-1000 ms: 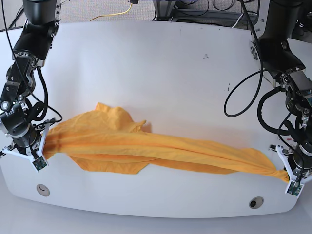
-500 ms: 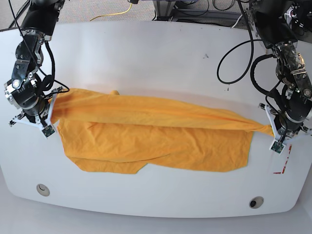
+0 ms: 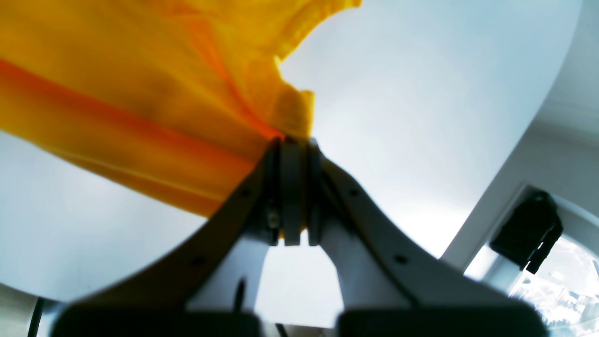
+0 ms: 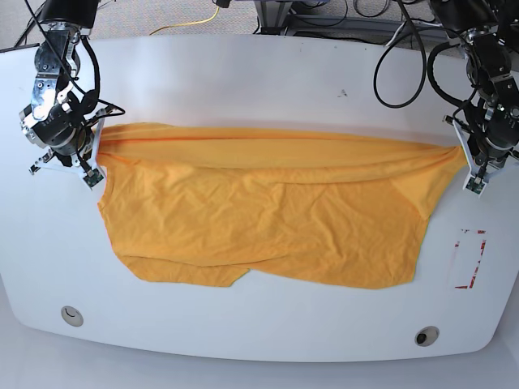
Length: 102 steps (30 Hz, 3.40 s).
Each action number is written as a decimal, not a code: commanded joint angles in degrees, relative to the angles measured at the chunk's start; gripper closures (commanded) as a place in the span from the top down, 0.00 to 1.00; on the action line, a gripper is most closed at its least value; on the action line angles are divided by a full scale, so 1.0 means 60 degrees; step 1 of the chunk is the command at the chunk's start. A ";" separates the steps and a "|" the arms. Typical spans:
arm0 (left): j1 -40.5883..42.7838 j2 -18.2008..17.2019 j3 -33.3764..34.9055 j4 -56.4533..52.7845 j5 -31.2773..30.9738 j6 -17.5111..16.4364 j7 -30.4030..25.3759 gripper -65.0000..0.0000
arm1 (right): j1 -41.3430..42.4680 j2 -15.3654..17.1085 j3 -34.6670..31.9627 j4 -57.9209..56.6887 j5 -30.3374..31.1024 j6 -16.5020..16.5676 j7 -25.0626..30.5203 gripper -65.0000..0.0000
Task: Layout the t-shirt on the table in an organized manner, then fold the t-shirt properly
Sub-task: 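Drag the held shirt back across the table, laying it flat, then open both grippers and release the shirt edge, then lower both grippers onto the shirt fabric and pinch it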
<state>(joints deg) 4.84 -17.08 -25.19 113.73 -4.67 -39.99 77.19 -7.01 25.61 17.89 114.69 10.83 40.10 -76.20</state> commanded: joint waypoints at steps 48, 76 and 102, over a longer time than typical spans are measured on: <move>0.2365 -0.1278 -0.0131 0.0070 0.0287 -0.0002 -0.0007 0.72 | -0.0789 -0.0334 0.1245 0.0159 -0.0186 -0.0016 -0.0039 0.85; 0.2776 -0.2069 0.0880 0.0085 0.0214 -0.0002 0.0469 0.82 | 0.0633 -0.0436 0.1172 0.0130 -0.0171 -0.0016 -0.0039 0.85; -0.3364 0.0070 0.0675 -0.0545 0.0683 0.0078 -0.1165 0.82 | 0.3871 -0.1696 0.0498 -0.1907 -0.0259 -0.0016 0.0474 0.85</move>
<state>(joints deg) -13.82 -16.78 -22.15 110.76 -0.86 -39.94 73.49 14.00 15.38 20.62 104.60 9.41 40.07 -75.31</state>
